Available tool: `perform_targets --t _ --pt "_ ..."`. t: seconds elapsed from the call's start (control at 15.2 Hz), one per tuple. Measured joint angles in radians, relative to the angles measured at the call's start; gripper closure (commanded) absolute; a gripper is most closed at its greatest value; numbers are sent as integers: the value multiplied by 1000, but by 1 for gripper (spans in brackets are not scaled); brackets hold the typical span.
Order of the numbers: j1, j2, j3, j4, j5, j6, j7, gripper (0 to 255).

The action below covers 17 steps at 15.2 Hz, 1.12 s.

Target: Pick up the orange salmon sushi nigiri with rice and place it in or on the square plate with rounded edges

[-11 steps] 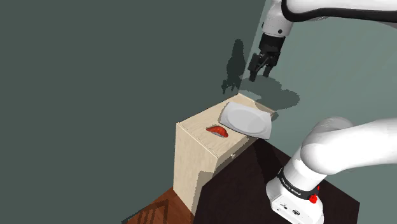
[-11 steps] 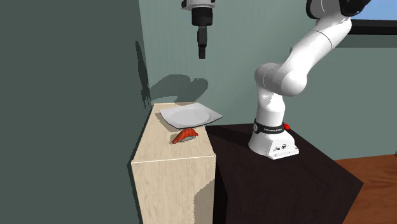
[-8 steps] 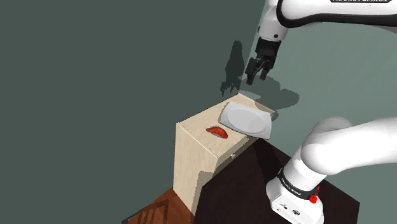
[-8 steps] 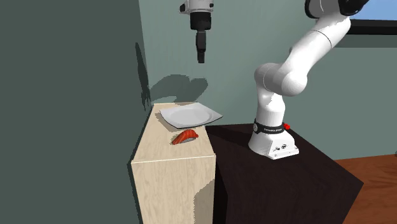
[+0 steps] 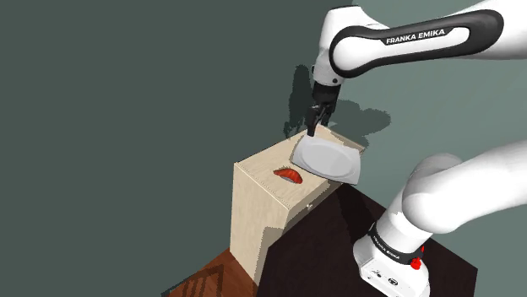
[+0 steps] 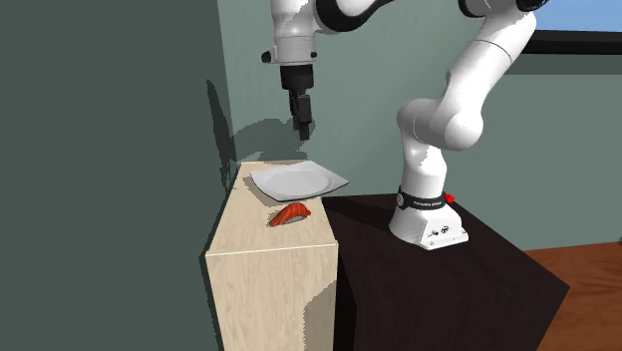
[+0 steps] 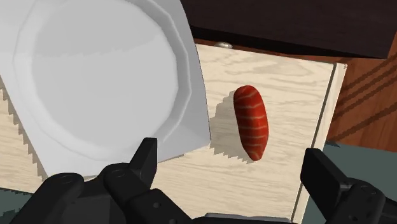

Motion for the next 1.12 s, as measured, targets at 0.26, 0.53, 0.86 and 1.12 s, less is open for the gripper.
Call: perform_targets --t 0.26,0.53,0.86,1.12 --pt "31 115 6 -42 -8 129 -40 0" --pt "63 240 23 -60 -15 244 -70 0" --pt "92 414 42 -72 -32 399 -98 0" --pt "89 468 41 -91 -42 469 -99 0"
